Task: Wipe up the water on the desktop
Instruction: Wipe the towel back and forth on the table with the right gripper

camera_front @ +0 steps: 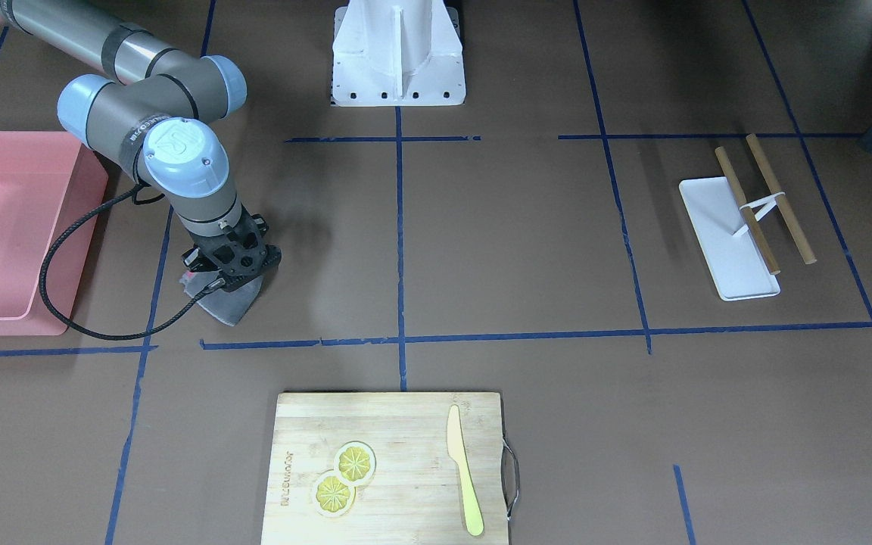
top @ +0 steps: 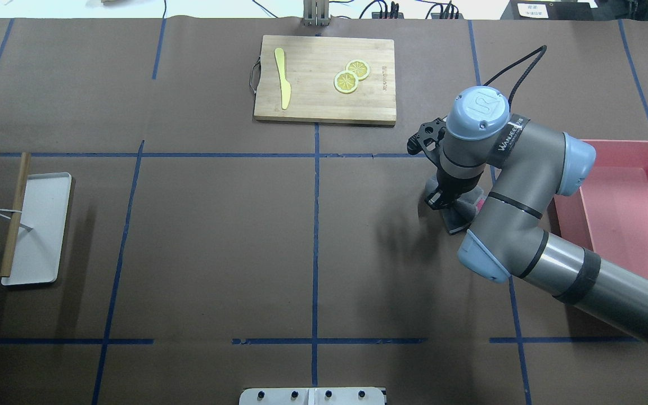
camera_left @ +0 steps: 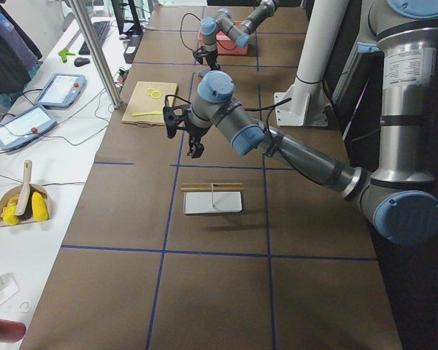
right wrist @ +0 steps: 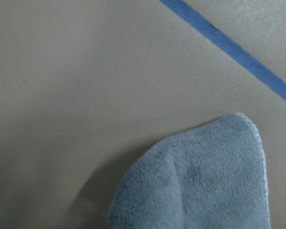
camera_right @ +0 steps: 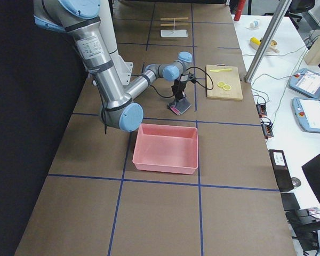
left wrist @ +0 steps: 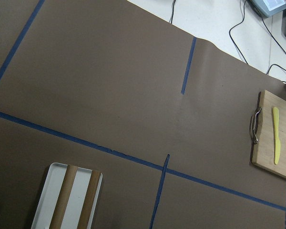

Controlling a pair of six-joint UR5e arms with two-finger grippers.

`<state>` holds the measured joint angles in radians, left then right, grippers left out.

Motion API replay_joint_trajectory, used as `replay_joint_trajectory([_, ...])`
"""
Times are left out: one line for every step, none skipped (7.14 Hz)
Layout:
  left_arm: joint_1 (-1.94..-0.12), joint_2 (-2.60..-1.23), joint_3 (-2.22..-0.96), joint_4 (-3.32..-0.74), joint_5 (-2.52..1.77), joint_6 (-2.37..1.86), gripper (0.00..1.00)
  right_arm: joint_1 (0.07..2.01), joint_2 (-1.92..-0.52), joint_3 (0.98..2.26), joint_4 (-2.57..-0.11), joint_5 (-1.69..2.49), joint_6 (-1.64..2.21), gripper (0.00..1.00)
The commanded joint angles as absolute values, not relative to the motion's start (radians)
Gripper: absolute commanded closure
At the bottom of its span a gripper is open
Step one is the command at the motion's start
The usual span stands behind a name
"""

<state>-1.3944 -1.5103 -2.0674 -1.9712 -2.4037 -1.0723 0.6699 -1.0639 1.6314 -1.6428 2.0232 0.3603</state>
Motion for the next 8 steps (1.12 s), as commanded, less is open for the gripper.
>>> replay_joint_trajectory([-1.394,-1.509,-2.068,-1.971,-2.404,-1.072,0.0,0.615,-1.061,1.64,-1.64,2.036,0.398,1.0])
replay_joint_trajectory([-1.394,-1.509,-2.068,-1.971,-2.404,-1.072,0.0,0.582,-1.069,1.667,-1.641,2.033,0.441,0.99])
replay_joint_trajectory([-1.394,-1.509,-2.068,-1.971,-2.404,-1.071,0.0,0.553,-1.074,1.715,-1.647,2.034,0.487,0.99])
replay_joint_trajectory([-1.394,-1.508,-2.068,-1.971,-2.404,-1.072,0.0,0.529,-1.074,1.768,-1.657,2.037,0.53,0.99])
replay_joint_trajectory([-1.394,-1.508,-2.068,-1.971,-2.404,-1.071,0.0,0.497,-1.074,1.804,-1.687,2.036,0.557,0.99])
replay_joint_trajectory([-1.394,-1.502,-2.069,-1.971,-2.404,-1.071,0.0,0.479,-1.075,1.821,-1.689,2.036,0.581,0.98])
replay_joint_trajectory([-1.394,-1.493,-2.069,-1.973,-2.404,-1.068,0.0,0.483,-1.08,1.854,-1.693,2.036,0.584,0.99])
replay_joint_trajectory([-1.394,-1.483,-2.069,-1.974,-2.405,-1.068,0.0,0.511,-1.081,1.917,-1.731,2.037,0.584,0.99])
